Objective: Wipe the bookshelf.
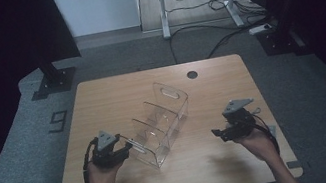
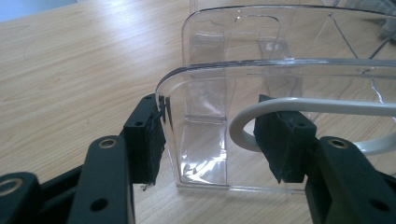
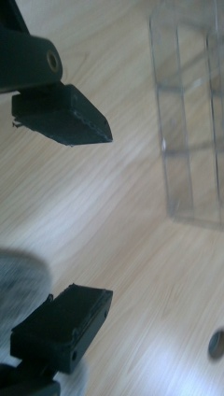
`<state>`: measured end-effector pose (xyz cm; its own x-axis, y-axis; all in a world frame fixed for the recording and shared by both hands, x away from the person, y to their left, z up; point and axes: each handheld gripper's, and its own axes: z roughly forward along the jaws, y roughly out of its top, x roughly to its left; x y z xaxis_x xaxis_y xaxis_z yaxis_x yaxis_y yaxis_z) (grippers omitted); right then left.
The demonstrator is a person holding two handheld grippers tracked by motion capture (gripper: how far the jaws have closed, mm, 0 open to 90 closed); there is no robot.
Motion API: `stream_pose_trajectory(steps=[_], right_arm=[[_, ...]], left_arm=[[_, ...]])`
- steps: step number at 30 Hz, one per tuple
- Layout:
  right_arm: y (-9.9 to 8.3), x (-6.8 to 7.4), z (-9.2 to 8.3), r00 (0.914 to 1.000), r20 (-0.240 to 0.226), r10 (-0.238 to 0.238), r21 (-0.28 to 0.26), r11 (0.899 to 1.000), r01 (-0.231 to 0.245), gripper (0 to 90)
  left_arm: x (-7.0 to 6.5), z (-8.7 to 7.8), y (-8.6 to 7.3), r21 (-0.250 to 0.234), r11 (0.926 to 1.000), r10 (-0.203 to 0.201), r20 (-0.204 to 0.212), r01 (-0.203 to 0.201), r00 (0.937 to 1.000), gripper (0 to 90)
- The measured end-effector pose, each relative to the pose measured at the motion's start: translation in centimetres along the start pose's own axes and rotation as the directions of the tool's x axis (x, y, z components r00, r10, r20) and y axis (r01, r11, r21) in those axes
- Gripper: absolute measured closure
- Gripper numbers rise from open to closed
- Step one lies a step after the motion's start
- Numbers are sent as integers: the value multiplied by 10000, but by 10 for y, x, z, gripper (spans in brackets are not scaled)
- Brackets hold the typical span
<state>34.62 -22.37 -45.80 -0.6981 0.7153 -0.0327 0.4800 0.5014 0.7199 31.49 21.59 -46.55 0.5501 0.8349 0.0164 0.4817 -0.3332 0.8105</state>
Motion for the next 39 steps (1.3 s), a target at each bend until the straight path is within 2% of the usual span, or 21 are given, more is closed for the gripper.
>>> stream_pose_trajectory(steps=[4, 7, 12, 16, 17, 20, 24, 26, 32, 36, 39], right_arm=[[-12, -19, -9, 9963, 478, 708, -93, 9975, -704, 169], [-21, -30, -9, 9917, 842, 966, 60, 9952, -975, 159], [-36, -45, -3, 9855, 1191, 1211, 577, 9900, -1286, 138], [-47, -51, 7, 9827, 1459, 1144, 1105, 9852, -1311, 148], [-52, -54, 10, 9811, 1541, 1170, 1316, 9817, -1377, 166], [-60, -57, 17, 9809, 1480, 1258, 1490, 9777, -1479, 248], [-65, -59, 23, 9829, 1481, 1090, 1891, 9724, -1364, 391], [-67, -59, 25, 9858, 1305, 1061, 2143, 9677, -1325, 444], [-69, -62, 24, 9849, 1100, 1341, 2263, 9615, -1561, 583], [-67, -61, 20, 9843, 1143, 1342, 2185, 9632, -1567, 622], [-62, -59, 16, 9833, 1238, 1335, 1818, 9711, -1547, 625]], left_arm=[[1, -3, -3, -7, 10000, -31, 6, 31, 10000, 444], [2, -5, -4, -6, 10000, -29, 15, 29, 10000, 444], [3, -8, -6, 38, 10000, 28, 65, -28, 10000, 444], [4, -10, -8, -43, 10000, 44, 101, -44, 9999, 445], [4, -10, -8, -48, 10000, 50, 107, -49, 9999, 444], [5, -11, -8, 7, 10000, 84, 127, -84, 9999, 444], [6, -13, -10, -21, 10000, 39, 213, -38, 9998, 445], [7, -13, -11, -62, 10000, 31, 263, -30, 9997, 447], [9, -15, -13, -149, 9999, 8, 489, 0, 9988, 450], [8, -17, -13, -103, 9999, 67, 545, -62, 9985, 451], [7, -17, -14, -121, 9999, 90, 582, -83, 9983, 452]])
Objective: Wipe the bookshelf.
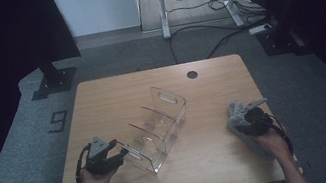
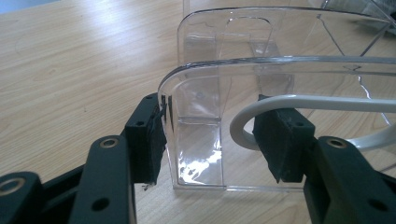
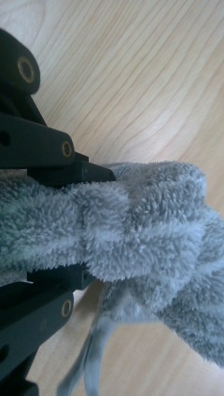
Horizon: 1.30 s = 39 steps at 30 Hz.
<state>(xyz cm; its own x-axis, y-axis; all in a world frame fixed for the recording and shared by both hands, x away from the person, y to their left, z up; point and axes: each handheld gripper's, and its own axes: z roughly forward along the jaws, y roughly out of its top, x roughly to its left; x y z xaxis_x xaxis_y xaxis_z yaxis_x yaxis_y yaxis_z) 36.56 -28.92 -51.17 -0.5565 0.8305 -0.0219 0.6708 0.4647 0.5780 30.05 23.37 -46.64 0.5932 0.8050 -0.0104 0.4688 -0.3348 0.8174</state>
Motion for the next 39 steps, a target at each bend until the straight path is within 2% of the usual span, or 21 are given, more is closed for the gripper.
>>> stream_pose_trajectory(steps=[11, 26, 29, 39], right_arm=[[15, 16, -13, 9986, -398, -356, -852, 9958, 321, 613], [46, 37, -22, 9921, -997, -764, -1823, 9816, 573, 600], [55, 39, -22, 9907, -1118, -780, -1930, 9796, 554, 599], [83, 57, -3, 9849, -1145, -1297, -1755, 9785, 1085, 595]], left_arm=[[-4, 0, 0, -38, 9999, 143, 298, -142, 9995, 455], [-10, 3, 1, -69, 9995, 301, 559, -297, 9980, 454], [-10, 3, 1, -75, 9995, 320, 597, -316, 9977, 454], [-9, 3, 1, -108, 9995, 296, 644, -290, 9975, 453]])
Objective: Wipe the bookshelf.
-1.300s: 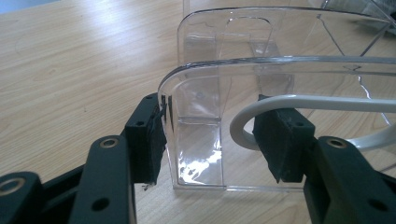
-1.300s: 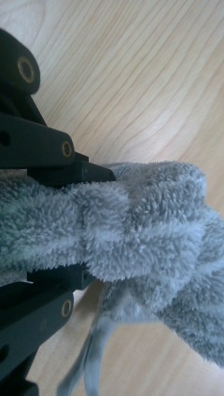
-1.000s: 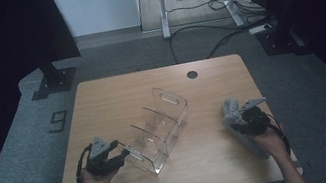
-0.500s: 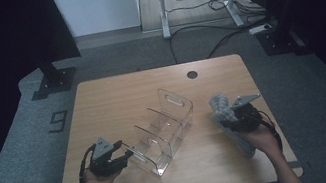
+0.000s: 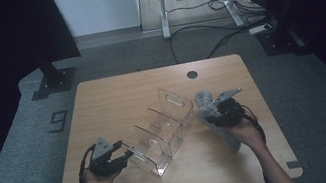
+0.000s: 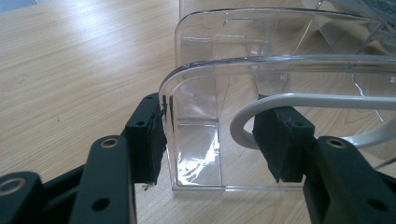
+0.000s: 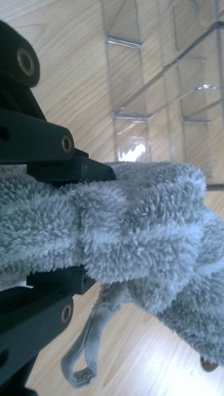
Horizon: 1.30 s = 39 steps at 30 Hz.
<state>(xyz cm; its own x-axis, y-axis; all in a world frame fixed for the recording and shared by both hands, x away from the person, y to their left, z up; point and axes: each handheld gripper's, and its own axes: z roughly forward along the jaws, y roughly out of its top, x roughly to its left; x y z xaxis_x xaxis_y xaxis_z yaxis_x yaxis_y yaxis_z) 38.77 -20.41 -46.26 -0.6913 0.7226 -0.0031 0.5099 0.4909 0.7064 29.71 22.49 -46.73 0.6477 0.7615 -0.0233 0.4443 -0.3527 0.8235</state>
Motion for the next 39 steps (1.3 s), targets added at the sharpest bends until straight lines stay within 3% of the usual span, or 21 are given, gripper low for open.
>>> stream_pose_trajectory(steps=[15, 21, 39], right_arm=[[23, 12, 18, 9985, -40, -555, -29, 9985, 555, 594], [27, 21, 19, 9952, -47, -976, 21, 9952, 976, 605], [27, 38, 22, 9891, -255, -1451, 134, 9893, 1455, 606]], left_arm=[[0, 0, 0, -42, 10000, 1, 55, -1, 10000, 454], [0, 1, 0, -59, 10000, -9, 73, 10, 10000, 454], [-1, 2, 0, -99, 9999, -100, -22, 99, 9999, 454]])
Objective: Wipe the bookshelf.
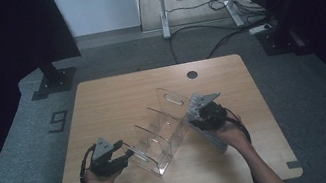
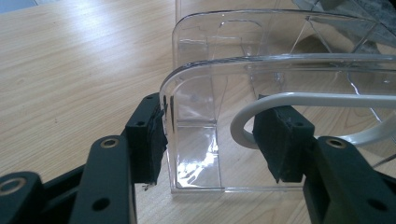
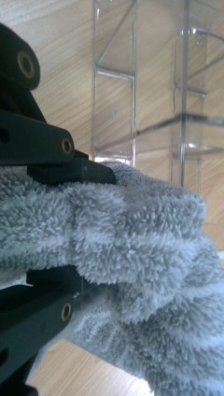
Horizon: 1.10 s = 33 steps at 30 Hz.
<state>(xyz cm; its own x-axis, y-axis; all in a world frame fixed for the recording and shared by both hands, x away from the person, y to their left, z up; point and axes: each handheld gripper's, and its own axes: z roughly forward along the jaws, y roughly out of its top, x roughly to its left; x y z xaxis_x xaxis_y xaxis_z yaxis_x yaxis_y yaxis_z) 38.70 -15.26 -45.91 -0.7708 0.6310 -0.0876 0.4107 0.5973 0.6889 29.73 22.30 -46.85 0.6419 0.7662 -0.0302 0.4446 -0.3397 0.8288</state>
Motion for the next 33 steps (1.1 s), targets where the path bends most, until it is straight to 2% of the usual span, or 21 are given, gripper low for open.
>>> stream_pose_trajectory(steps=[17, 21, 33], right_arm=[[7, 26, 2, 9974, -533, -476, -12, 9989, 476, 604], [7, 32, 2, 9952, -793, -575, -69, 9983, 571, 605], [9, 52, -1, 9876, -1182, -1029, -112, 9947, 1023, 604]], left_arm=[[0, 3, 0, -98, 9998, -145, -114, 144, 9998, 454], [0, 3, 0, -119, 9998, -180, -135, 179, 9997, 454], [-1, 4, 1, -136, 9996, -249, -194, 247, 9995, 453]])
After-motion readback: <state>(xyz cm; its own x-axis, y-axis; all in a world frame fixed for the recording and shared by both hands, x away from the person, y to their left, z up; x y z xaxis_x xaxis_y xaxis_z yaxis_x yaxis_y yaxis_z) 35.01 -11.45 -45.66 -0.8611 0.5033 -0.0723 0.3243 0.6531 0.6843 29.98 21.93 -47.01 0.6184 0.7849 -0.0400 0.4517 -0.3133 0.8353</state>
